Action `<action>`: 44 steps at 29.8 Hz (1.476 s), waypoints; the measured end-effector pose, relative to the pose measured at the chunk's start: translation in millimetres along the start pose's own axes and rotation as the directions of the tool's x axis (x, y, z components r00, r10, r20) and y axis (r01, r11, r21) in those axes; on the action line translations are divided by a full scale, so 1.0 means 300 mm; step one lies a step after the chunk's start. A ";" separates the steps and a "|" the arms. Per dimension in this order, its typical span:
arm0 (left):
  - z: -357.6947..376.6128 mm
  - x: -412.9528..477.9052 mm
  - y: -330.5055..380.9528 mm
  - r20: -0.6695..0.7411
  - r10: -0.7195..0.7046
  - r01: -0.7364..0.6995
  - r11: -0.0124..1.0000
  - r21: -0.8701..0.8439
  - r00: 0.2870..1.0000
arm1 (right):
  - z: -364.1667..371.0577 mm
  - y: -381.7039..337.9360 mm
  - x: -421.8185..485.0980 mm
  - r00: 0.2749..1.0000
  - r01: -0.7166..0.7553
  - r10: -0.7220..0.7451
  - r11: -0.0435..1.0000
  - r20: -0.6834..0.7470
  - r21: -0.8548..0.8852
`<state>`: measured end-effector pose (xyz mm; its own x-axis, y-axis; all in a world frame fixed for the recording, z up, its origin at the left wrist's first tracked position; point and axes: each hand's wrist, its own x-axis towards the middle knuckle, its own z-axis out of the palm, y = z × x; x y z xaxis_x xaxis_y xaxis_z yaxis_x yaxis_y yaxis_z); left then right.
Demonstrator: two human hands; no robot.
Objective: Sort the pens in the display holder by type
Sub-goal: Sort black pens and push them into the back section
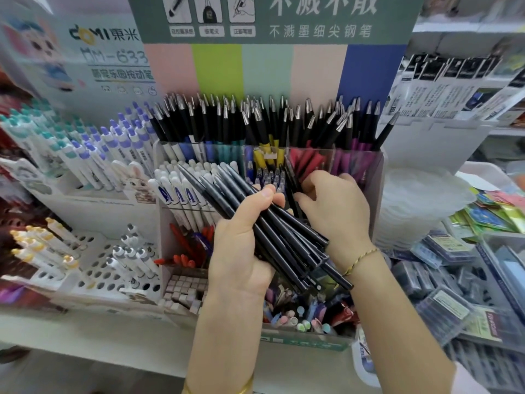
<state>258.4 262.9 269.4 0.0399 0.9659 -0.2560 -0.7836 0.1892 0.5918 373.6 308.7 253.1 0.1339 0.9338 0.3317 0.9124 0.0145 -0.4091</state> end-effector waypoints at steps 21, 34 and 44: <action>-0.014 0.022 -0.010 -0.117 0.131 -0.116 0.985 0.131 0.984 | -0.157 -0.021 -0.076 0.907 -0.001 -0.249 0.804 0.339 0.594; -0.020 0.043 -0.007 -0.233 0.134 -0.108 0.987 0.123 0.963 | -0.125 -0.065 -0.078 0.960 0.151 -0.242 0.868 0.138 0.472; -0.016 0.041 -0.008 -0.203 0.118 -0.086 0.984 0.159 0.972 | -0.030 -0.014 0.012 0.999 0.044 -0.033 0.834 -0.030 0.550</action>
<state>257.7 273.5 261.0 -0.1793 0.9253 -0.3341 -0.6756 0.1310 0.7255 373.7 308.7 263.6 0.1157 0.9217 0.3702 0.5537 0.2496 -0.7944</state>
